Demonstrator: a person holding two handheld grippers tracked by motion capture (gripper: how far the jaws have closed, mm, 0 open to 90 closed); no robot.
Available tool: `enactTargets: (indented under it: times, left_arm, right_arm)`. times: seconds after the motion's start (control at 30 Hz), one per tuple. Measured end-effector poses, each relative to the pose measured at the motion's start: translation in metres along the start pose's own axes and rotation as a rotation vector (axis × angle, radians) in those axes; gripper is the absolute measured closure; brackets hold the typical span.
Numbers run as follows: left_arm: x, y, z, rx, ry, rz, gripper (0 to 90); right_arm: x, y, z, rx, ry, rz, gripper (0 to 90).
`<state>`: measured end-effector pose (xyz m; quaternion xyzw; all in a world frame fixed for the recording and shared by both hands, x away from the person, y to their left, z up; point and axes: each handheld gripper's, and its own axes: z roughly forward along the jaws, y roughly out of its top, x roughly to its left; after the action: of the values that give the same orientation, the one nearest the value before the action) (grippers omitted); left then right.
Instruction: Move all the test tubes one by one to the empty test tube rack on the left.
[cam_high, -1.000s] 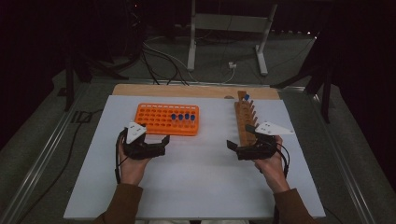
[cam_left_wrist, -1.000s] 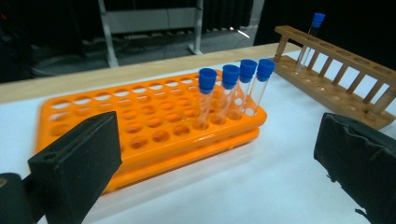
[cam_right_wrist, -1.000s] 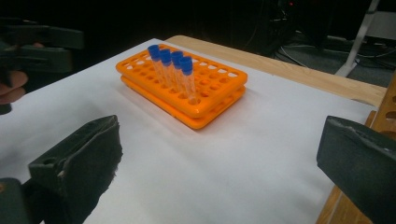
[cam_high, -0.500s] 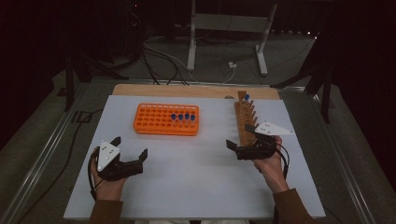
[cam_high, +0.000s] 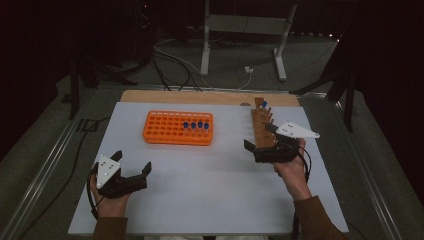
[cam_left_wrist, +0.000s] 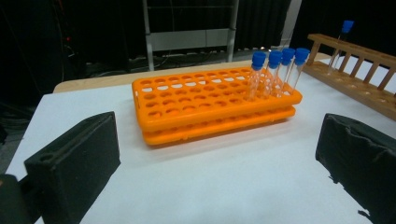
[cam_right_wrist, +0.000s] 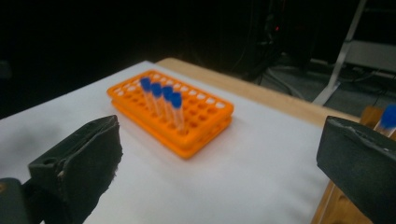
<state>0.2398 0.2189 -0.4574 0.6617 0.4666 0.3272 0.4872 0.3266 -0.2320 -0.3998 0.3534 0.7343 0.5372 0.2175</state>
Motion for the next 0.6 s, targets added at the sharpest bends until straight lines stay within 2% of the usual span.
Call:
enactTargets:
  times: [0.1,0.27,0.47,0.6]
  left_arm:
    - [0.001,-0.002,-0.001,0.003,0.002,-0.007,0.8]
    - [0.001,-0.004,0.001,0.008,0.011,-0.005,0.8]
    - [0.001,-0.005,0.003,0.008,0.019,-0.011,0.8]
    - [0.003,-0.005,0.002,0.002,0.024,-0.016,0.8]
  right_arm:
    - [-0.005,0.008,0.004,-0.005,-0.024,-0.005,0.1]
    - [-0.022,0.017,0.014,-0.011,-0.061,0.022,0.1]
    - [-0.039,0.021,0.027,0.001,-0.099,0.051,0.1]
    - [-0.045,0.025,0.032,0.01,-0.119,0.046,0.1]
